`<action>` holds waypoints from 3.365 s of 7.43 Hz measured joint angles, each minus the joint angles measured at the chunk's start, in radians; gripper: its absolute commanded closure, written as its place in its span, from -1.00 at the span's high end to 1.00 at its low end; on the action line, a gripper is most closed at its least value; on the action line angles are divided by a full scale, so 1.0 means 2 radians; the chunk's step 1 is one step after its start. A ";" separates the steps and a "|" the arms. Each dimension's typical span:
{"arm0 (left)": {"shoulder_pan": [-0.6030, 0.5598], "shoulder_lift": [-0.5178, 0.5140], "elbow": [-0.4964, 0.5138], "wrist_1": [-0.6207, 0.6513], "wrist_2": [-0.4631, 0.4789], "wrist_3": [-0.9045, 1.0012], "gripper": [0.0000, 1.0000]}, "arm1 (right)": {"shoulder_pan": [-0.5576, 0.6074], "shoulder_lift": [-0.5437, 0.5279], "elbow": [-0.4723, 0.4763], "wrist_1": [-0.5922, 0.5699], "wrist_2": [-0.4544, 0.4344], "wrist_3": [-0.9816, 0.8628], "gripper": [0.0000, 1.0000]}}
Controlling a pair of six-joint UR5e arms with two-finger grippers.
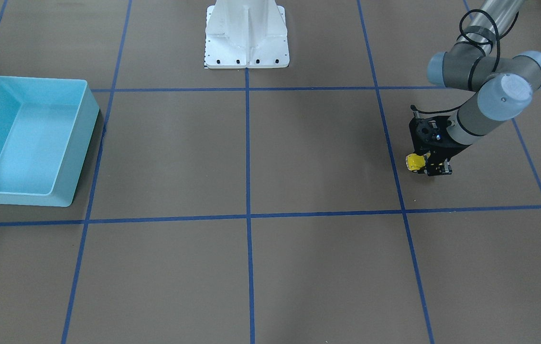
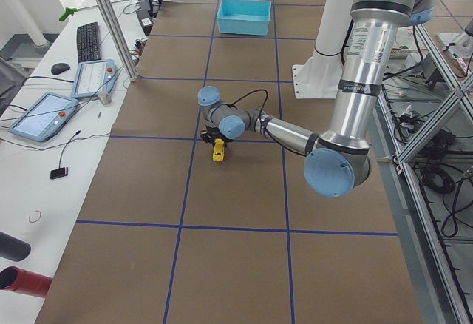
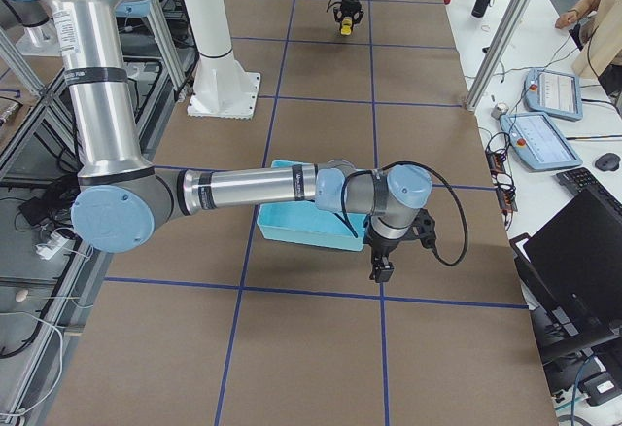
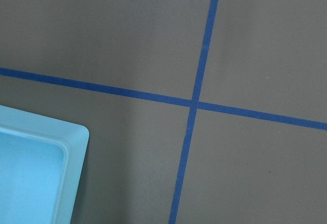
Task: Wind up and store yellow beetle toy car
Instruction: 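Close the left gripper on the yellow car, pressing it onto the table, then hold the yellow car pressed down with the left gripper, then drag the yellow car backward along the table with the left gripper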
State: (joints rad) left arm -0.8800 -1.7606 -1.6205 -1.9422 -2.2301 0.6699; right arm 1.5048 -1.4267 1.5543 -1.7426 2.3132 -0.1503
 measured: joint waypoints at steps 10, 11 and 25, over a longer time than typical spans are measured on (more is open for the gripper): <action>-0.028 0.011 0.057 -0.137 -0.085 -0.013 -1.00 | -0.001 0.003 0.009 0.001 0.000 0.002 1.00; -0.029 0.011 0.062 -0.141 -0.089 -0.013 -1.00 | -0.001 0.004 0.009 0.002 0.000 0.002 1.00; -0.035 0.028 0.092 -0.181 -0.102 -0.029 -1.00 | -0.005 0.018 0.011 0.003 0.002 0.002 1.00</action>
State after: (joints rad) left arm -0.9498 -1.7051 -1.4363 -2.3040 -2.4331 0.6123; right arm 1.4944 -1.3913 1.5766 -1.7370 2.3163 -0.1473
